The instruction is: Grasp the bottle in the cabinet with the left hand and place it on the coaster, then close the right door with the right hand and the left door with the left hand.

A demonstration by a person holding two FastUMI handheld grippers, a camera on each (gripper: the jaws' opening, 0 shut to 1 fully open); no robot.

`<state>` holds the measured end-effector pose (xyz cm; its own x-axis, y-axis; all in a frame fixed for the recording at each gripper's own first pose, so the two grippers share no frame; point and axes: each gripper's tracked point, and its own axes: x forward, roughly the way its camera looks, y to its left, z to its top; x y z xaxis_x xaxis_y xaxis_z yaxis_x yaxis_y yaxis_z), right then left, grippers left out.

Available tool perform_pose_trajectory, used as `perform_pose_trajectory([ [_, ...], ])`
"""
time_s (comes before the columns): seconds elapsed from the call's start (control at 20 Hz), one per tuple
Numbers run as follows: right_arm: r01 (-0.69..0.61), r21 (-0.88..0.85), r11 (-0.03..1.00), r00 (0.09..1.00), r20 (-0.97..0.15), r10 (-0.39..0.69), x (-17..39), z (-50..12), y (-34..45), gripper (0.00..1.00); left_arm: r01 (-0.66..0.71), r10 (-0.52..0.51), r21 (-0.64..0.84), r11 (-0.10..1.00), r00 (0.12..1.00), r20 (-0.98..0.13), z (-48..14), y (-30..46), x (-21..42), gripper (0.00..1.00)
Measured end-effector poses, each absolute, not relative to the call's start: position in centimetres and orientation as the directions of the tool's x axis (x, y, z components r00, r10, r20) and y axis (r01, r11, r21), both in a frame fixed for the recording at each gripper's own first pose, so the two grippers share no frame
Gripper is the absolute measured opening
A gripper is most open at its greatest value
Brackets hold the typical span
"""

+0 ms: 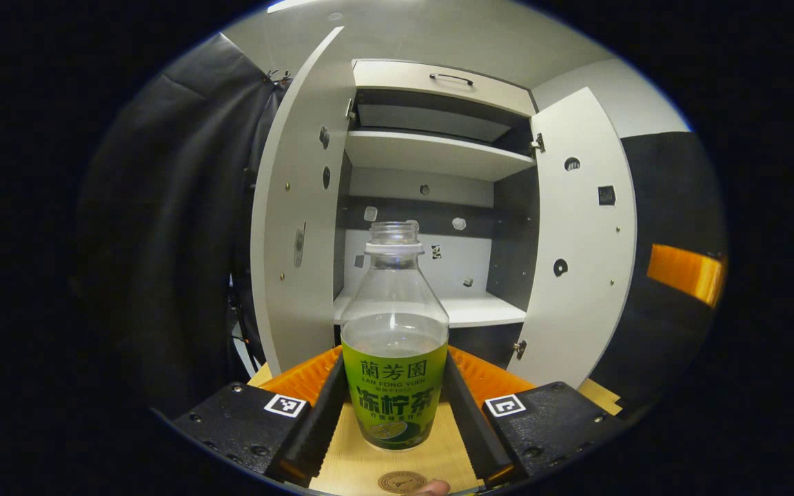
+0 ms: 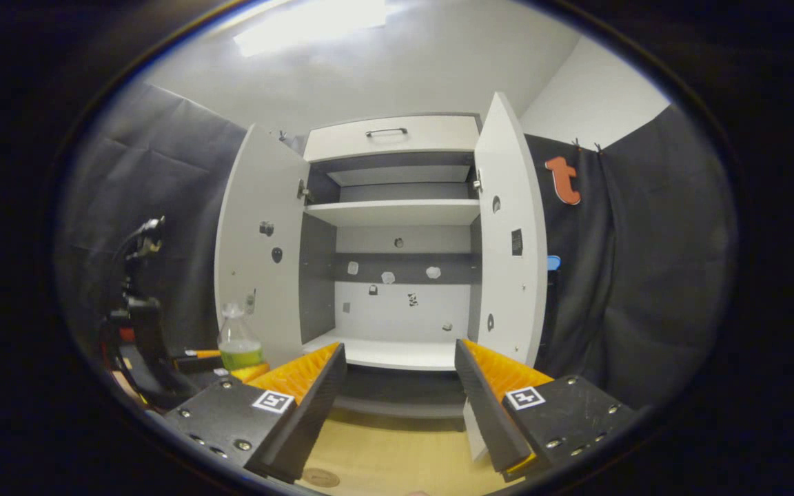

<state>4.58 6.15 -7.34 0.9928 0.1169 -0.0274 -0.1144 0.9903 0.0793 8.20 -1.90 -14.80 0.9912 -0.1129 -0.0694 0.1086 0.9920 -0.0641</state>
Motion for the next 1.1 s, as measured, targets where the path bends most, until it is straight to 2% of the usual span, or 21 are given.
perform_pose_trajectory([
  [0.05, -0.114, 0.080, 0.990, 0.993, -0.032, 0.117, 5.0, -7.6, 6.3, 0.94, 0.119, -0.125, -0.070, 0.990, 0.987, -0.102, -16.5, -2.4, 7.9, 0.80],
  [0.15, -0.105, 0.080, 0.991, 0.993, -0.041, 0.109, 5.7, -8.2, 6.3, 0.96, 0.143, -0.154, -0.104, 0.984, 0.981, -0.117, -19.1, -3.2, 7.8, 0.81],
  [0.2, -0.098, 0.083, 0.992, 0.994, -0.047, 0.102, 6.2, -8.6, 6.2, 0.94, 0.144, -0.155, -0.114, 0.983, 0.984, -0.091, -20.1, -3.4, 7.8, 0.80],
  [0.3, -0.087, 0.087, 0.992, 0.994, -0.061, 0.092, 7.0, -9.3, 6.2, 0.96, 0.157, -0.167, -0.124, 0.980, 0.983, -0.073, -23.2, -3.9, 8.0, 0.80],
  [0.6, -0.086, 0.106, 0.991, 0.992, -0.081, 0.095, 8.6, -11.3, 6.5, 0.96, 0.220, -0.225, -0.050, 0.974, 0.959, -0.173, -33.6, -5.3, 7.5, 0.81],
  [1.05, -0.089, 0.169, 0.982, 0.984, -0.139, 0.113, 10.7, -13.4, 7.1, 0.96, 0.306, -0.309, -0.048, 0.951, 0.935, -0.173, -39.1, -7.2, 7.2, 0.81],
  [1.1, -0.087, 0.169, 0.982, 0.985, -0.133, 0.110, 11.1, -13.1, 6.9, 0.94, 0.311, -0.311, -0.030, 0.950, 0.934, -0.176, -40.0, -7.1, 7.2, 0.81],
])
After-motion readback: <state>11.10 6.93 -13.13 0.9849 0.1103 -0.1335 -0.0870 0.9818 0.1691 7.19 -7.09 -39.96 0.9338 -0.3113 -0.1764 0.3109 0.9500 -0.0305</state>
